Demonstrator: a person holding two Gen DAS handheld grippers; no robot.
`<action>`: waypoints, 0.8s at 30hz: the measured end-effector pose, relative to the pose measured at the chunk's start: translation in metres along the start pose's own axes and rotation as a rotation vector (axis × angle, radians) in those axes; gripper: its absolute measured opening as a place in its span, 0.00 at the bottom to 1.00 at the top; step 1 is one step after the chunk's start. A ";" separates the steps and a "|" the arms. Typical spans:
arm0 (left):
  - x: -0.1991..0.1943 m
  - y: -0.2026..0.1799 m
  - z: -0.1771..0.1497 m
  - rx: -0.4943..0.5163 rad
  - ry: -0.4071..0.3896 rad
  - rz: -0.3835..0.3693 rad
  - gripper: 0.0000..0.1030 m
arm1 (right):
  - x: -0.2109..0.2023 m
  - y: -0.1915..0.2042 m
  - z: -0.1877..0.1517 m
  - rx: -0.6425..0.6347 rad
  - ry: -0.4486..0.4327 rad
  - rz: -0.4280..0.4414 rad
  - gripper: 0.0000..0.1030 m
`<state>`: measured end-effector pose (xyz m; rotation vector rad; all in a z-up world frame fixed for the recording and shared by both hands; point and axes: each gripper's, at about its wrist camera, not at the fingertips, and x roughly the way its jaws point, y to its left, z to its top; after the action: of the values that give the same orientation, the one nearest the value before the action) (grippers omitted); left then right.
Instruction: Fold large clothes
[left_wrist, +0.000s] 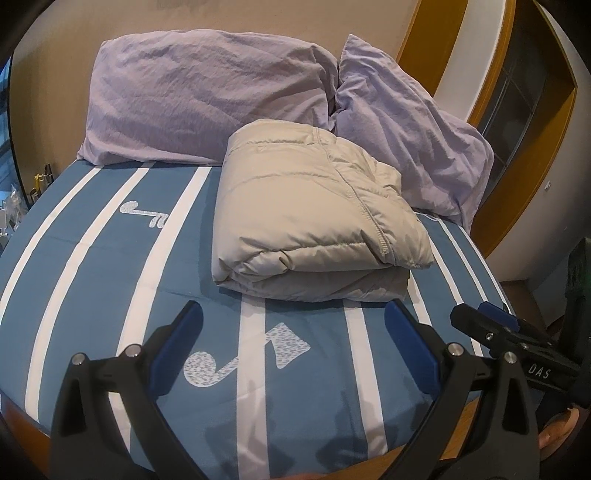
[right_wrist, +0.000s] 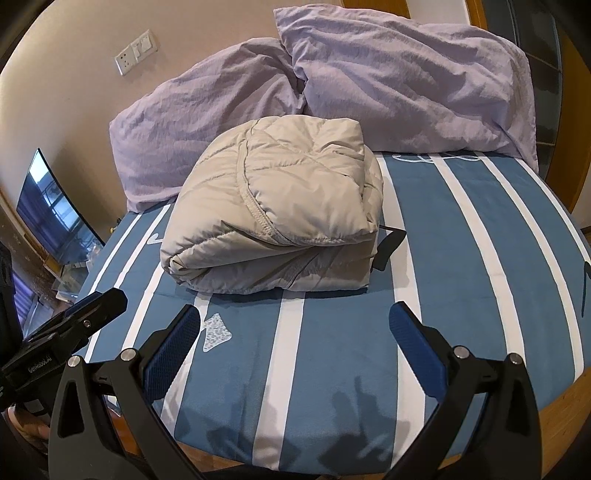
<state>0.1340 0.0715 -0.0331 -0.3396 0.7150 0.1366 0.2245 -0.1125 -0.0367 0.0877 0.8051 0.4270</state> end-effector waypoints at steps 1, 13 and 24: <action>0.000 0.000 0.000 0.000 0.000 0.001 0.96 | 0.000 0.000 0.000 0.000 0.002 0.000 0.99; 0.001 0.000 -0.002 0.008 0.014 0.003 0.96 | 0.000 -0.001 -0.001 0.005 0.013 0.001 0.99; 0.004 -0.003 -0.002 0.011 0.018 0.003 0.96 | 0.002 -0.004 -0.002 0.008 0.017 0.000 0.99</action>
<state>0.1361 0.0677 -0.0365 -0.3298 0.7344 0.1330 0.2255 -0.1156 -0.0405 0.0917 0.8237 0.4248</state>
